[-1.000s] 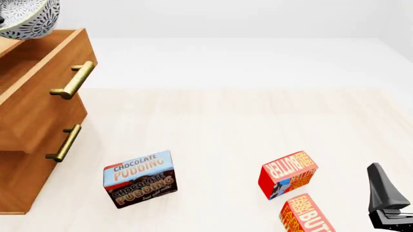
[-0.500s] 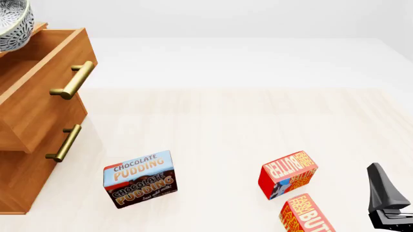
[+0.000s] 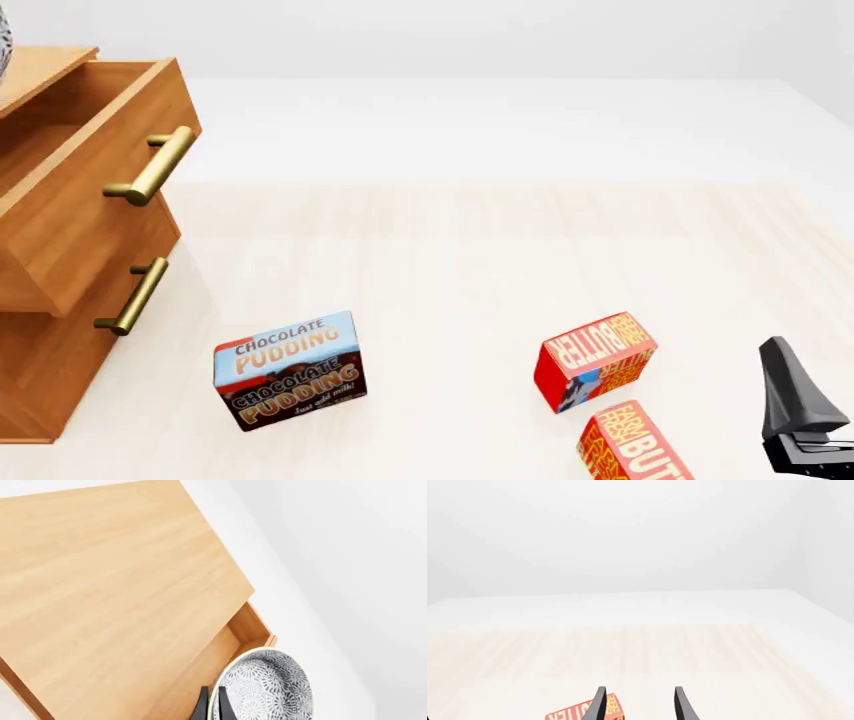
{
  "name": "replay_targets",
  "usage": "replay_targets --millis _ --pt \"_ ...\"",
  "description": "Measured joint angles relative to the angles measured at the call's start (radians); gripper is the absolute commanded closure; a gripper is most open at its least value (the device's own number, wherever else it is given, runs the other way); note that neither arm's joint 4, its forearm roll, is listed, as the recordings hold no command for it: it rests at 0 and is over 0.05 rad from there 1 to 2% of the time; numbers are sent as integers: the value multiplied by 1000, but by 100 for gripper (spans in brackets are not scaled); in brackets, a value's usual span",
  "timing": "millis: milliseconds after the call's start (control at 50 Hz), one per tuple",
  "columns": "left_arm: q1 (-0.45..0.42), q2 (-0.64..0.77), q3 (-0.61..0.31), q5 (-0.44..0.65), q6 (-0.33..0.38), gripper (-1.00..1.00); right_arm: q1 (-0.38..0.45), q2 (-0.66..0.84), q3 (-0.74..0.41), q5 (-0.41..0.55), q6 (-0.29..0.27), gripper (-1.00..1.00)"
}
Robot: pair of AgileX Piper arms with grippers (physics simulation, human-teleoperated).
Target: Put the bowl in the top drawer of the cabinet.
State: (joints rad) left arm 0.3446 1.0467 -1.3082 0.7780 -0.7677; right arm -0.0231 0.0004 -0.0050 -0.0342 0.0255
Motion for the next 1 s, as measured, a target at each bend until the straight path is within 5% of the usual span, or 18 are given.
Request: replay_targets --millis 1000 --pt "227 52 81 -109 -112 100 1 0 0 -2 1 -100"
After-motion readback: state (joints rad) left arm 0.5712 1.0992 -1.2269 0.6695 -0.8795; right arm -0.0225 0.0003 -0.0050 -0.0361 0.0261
